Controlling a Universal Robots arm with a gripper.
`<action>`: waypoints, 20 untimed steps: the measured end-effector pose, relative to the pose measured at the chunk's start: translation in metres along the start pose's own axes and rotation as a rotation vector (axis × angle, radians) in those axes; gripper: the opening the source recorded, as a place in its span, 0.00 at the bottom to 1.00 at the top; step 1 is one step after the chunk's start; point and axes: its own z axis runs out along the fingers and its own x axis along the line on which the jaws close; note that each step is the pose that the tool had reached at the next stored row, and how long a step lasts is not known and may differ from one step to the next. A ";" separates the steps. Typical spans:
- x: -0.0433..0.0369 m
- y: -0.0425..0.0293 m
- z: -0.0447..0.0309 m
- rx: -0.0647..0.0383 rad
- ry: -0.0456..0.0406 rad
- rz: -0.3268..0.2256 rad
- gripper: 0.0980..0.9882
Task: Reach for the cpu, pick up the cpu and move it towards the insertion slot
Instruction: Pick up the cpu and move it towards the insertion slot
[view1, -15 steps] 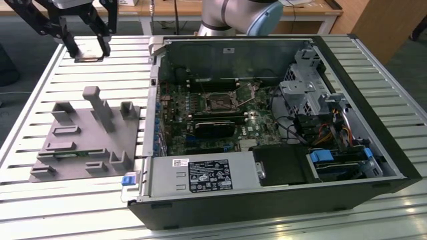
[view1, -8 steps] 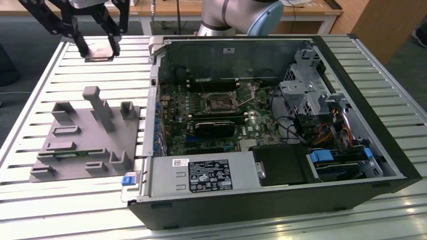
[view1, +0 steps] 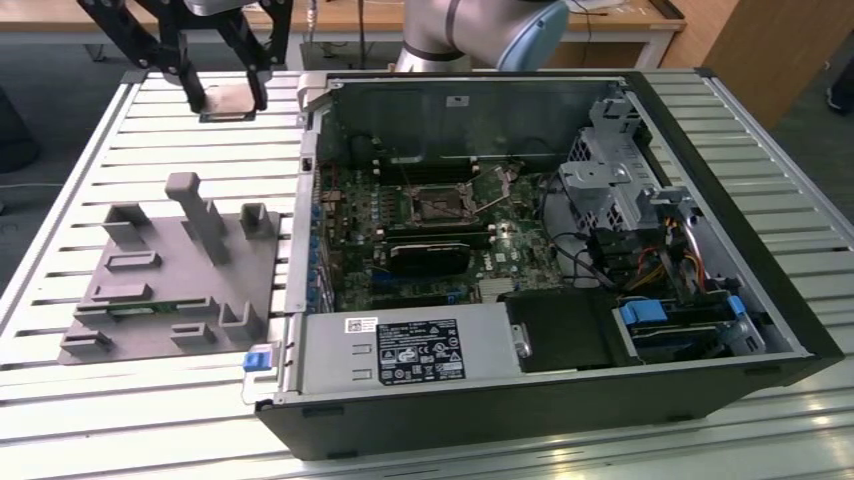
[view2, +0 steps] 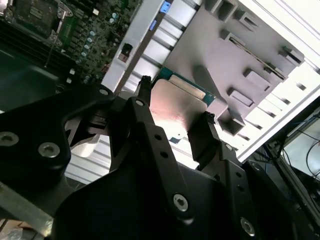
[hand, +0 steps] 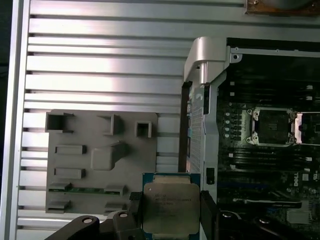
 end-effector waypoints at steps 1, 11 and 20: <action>-0.0034 0.0004 0.0000 0.000 0.0000 0.000 0.50; -0.0360 0.0041 0.0001 0.000 -0.0001 0.000 0.50; -0.0653 0.0070 0.0002 0.000 -0.0004 0.000 0.50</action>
